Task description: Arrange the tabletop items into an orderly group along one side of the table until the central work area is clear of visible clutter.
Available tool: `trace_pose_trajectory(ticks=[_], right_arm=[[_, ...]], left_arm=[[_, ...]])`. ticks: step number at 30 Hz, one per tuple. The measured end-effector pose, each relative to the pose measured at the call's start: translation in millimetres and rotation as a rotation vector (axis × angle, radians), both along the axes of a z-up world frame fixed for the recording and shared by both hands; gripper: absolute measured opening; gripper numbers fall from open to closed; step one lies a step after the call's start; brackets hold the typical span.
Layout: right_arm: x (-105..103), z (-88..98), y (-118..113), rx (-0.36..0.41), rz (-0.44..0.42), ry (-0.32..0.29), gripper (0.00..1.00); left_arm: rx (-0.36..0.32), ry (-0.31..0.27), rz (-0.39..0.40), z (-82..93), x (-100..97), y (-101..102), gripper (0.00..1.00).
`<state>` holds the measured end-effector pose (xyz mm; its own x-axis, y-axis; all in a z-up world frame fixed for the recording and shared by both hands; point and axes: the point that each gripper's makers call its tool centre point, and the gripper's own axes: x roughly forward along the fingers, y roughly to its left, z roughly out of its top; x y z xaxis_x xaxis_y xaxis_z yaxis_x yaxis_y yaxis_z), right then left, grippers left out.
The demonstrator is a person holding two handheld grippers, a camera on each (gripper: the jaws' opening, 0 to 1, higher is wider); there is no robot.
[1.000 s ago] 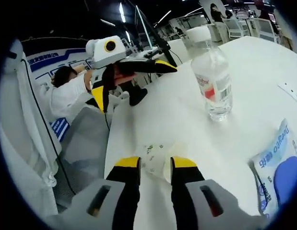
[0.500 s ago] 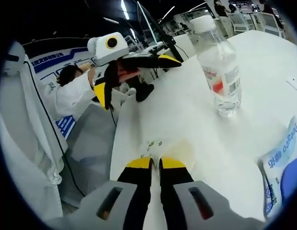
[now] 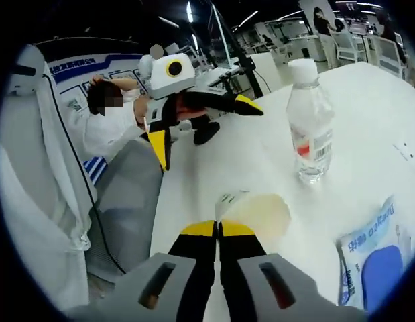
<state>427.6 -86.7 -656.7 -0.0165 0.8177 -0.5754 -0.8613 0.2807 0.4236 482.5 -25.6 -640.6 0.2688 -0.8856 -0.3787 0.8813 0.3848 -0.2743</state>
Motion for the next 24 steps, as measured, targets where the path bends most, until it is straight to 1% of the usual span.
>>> trace_pose_trajectory(ticks=[1, 3, 6, 11, 16, 18, 20, 24], right_arm=[[7, 1.6, -6, -0.026, 0.001, -0.036, 0.0], [16, 5.2, -13, -0.054, 0.004, -0.071, 0.0], [26, 11.9, -19, -0.07, 0.0, -0.097, 0.0], [39, 17.7, -27, -0.108, 0.01, -0.144, 0.0], [52, 17.9, -35, -0.202, 0.067, -0.226, 0.0], [56, 18.7, -36, -0.23, 0.09, -0.252, 0.0], [60, 18.6, -37, -0.259, 0.114, -0.277, 0.0], [69, 14.7, -42, -0.348, 0.184, -0.35, 0.0]], left_arm=[[0.003, -0.001, 0.0, -0.3, -0.1, 0, 1.0], [-0.005, 0.001, 0.001, 0.7, -0.6, 0, 1.0], [-0.008, 0.001, 0.002, 1.3, -1.0, -1, 1.0], [-0.013, -0.002, 0.006, 1.9, -1.0, -1, 1.0], [-0.022, 0.0, 0.005, 2.4, -1.4, -3, 1.0], [-0.015, -0.003, 0.004, 1.3, -1.8, -3, 1.0], [-0.023, -0.001, 0.004, 2.3, -2.4, -5, 1.0], [-0.026, -0.004, 0.006, 2.7, -1.9, -5, 1.0]])
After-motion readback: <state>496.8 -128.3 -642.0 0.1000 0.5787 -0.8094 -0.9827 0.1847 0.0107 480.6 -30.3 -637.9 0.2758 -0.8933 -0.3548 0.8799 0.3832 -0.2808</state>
